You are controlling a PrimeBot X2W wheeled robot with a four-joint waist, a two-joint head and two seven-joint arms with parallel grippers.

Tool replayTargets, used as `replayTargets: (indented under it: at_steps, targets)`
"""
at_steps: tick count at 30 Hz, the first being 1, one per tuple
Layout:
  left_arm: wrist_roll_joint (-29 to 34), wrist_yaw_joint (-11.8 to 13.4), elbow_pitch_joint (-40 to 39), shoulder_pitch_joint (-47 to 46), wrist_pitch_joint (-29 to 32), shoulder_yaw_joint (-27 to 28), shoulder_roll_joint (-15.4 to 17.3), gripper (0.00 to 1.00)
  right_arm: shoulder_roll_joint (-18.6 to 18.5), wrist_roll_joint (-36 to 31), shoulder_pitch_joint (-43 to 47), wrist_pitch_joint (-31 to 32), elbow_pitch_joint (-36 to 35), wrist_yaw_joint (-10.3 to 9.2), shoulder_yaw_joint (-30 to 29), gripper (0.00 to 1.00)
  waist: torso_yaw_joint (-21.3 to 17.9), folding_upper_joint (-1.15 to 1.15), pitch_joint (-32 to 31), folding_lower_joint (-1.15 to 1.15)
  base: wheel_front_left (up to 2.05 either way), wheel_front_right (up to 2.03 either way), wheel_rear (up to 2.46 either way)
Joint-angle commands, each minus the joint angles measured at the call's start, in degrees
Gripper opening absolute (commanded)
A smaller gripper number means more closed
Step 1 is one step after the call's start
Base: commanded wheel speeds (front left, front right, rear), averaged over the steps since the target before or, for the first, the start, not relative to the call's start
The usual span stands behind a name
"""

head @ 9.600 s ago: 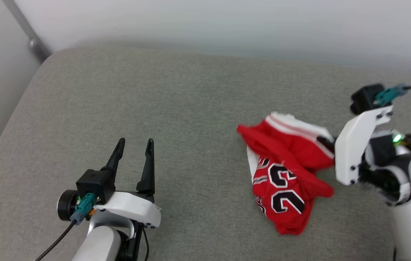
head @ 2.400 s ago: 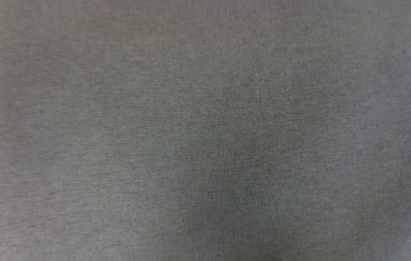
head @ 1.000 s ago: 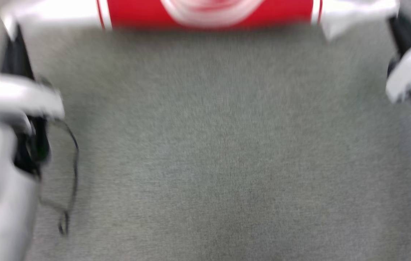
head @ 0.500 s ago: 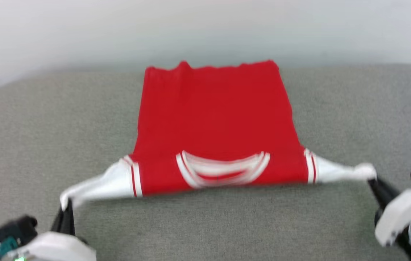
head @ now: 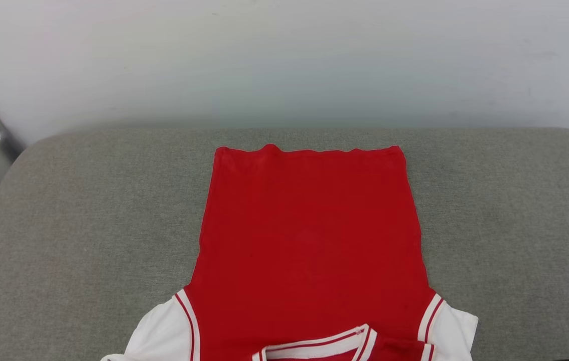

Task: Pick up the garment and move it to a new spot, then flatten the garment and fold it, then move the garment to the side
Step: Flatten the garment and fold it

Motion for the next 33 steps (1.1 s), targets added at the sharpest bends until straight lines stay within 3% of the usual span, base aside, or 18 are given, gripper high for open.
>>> replayTargets:
  at_steps: [1,6,9,14,18,27,33]
  targets:
    - [0.04,0.42,-0.46,0.58,-0.19,-0.05,0.07,0.0,0.75,0.4,0.16,1.21,-1.64,-0.07,-0.08,1.0,0.05,0.0,0.14,0.02,0.0,0.0,0.0]
    - [0.72,0.88,-2.52,-0.5,-0.42,-0.31,-0.22,0.0,1.81,-0.51,-5.03,2.69,-7.46,-0.07,-3.1,1.0,0.17,0.0,1.86,0.02,0.0,0.0,0.0]
    - [1.28,0.82,-3.83,-2.48,-1.15,-0.55,-0.89,0.0,2.34,-1.13,-11.43,1.98,-5.98,-0.07,-6.47,1.0,0.97,0.0,3.89,0.02,0.0,0.0,0.0]
    - [2.84,0.19,-5.5,-6.94,-2.67,-1.61,-2.31,0.0,1.4,-2.1,-28.21,-0.05,2.45,-0.06,-10.47,1.0,3.15,0.0,9.69,0.02,0.0,0.0,0.0]
    - [4.33,-0.99,-6.44,-11.27,-3.36,-3.06,-3.73,0.0,-0.76,-3.5,-42.1,1.78,10.98,-0.06,-11.14,1.0,6.04,0.0,14.87,0.02,0.0,0.0,0.0]
    - [6.71,-5.22,-6.02,-21.43,-4.06,-7.4,-7.31,0.0,-6.5,-9.02,-65.37,19.15,26.18,-0.06,-10.46,1.0,14.27,0.0,23.34,0.02,0.0,0.0,0.0]
    - [7.87,-7.76,-5.33,-26.1,-5.0,-9.58,-9.84,0.0,-7.65,-14.34,-74.06,27.27,30.31,-0.06,-12.08,1.0,18.17,0.0,27.9,0.02,0.0,0.0,0.0]
